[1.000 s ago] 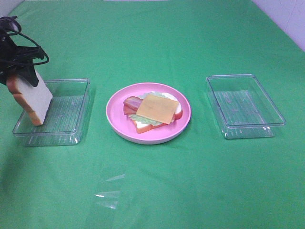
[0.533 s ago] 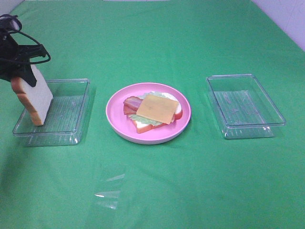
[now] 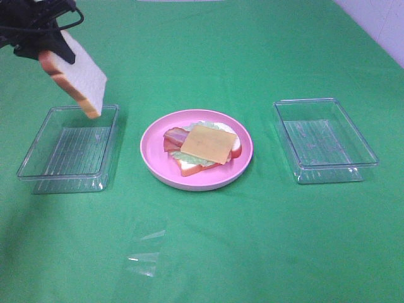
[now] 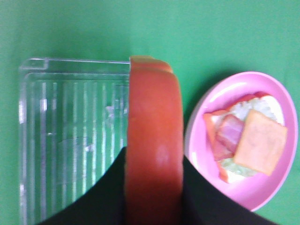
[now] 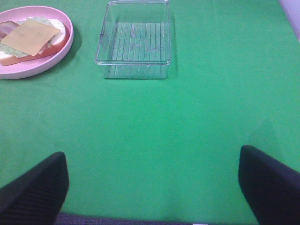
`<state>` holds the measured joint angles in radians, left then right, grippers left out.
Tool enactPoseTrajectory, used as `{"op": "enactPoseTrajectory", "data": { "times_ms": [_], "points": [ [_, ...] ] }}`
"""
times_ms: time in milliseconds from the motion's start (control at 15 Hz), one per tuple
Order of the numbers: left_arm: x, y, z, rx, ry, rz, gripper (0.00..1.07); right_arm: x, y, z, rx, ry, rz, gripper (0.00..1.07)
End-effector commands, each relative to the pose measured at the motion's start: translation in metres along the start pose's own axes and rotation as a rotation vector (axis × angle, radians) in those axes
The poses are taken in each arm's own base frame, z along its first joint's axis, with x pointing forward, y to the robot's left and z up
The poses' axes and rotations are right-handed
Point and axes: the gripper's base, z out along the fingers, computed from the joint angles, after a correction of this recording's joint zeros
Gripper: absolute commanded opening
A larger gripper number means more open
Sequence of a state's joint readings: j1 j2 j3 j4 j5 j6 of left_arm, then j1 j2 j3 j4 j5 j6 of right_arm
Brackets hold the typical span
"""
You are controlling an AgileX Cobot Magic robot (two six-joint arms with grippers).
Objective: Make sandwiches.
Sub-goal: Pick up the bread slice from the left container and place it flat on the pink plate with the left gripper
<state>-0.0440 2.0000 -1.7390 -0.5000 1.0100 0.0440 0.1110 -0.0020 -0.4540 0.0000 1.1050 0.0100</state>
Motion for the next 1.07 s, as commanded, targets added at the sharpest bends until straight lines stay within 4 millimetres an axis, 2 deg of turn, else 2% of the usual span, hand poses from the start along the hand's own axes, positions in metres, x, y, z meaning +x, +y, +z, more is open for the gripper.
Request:
{"op": "enactPoseTrajectory", "data": {
  "times_ms": [67,333,467,533,667,867,1067],
  "points": [
    [-0.001,-0.036,-0.007,0.123,-0.023,0.065,0.01,0.003,0.000,-0.002,0.004,-0.027,-0.007,0.96],
    [0.007,-0.077,0.007,0.232,-0.067,0.127,0.01,0.003,0.000,-0.002,0.004,-0.027,-0.007,0.96],
    [0.014,-0.097,0.021,0.268,-0.074,0.135,0.01,0.003,0.000,-0.002,0.004,-0.027,-0.007,0.96],
    [0.018,-0.106,0.030,0.292,-0.061,0.127,0.01,0.003,0.000,-0.002,0.004,-0.027,-0.007,0.96],
    [0.034,-0.126,0.067,0.363,0.010,0.076,0.01,0.003,0.000,-0.002,0.004,-0.027,-0.007,0.96],
    [0.047,-0.132,0.099,0.373,0.063,0.049,0.01,0.003,0.000,-0.002,0.004,-0.027,-0.007,0.96],
    [0.060,-0.130,0.134,0.361,0.125,0.013,0.01,0.003,0.000,-0.002,0.004,-0.027,-0.007,0.96]
  ]
}}
